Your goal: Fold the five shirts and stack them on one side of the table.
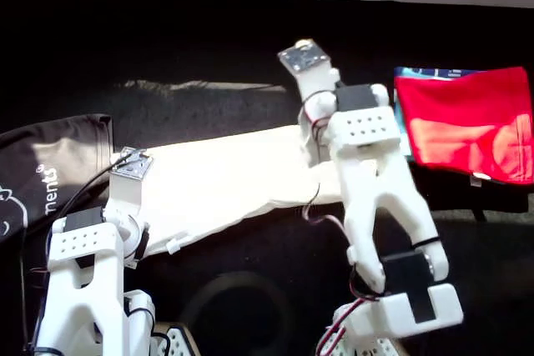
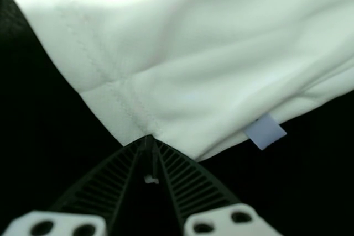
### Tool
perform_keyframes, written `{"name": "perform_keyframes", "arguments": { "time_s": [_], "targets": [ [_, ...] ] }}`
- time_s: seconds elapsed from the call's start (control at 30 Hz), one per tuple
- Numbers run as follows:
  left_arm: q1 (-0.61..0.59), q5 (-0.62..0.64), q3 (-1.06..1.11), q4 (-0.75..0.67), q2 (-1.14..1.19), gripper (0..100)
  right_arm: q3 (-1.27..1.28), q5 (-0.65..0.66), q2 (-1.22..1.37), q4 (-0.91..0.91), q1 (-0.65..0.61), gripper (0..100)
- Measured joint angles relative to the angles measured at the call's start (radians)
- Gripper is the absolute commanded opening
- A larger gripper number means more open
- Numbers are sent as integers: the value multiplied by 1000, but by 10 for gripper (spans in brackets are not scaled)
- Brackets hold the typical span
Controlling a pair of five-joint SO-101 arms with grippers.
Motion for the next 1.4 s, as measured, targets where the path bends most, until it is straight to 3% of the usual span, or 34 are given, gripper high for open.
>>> {"name": "perform_keyframes", "arguments": {
  "time_s": [0.2,0.47,1.17,1.4],
  "targets": [
    [0,0,0,0,0,9,391,-2,-109,-284,-147,7],
    [0,0,0,0,0,9,445,-2,-57,-439,-166,7],
    [0,0,0,0,0,9,287,-3,141,-456,-176,7],
    [0,0,0,0,0,9,284,-3,-44,-330,-176,7]
  ]
}}
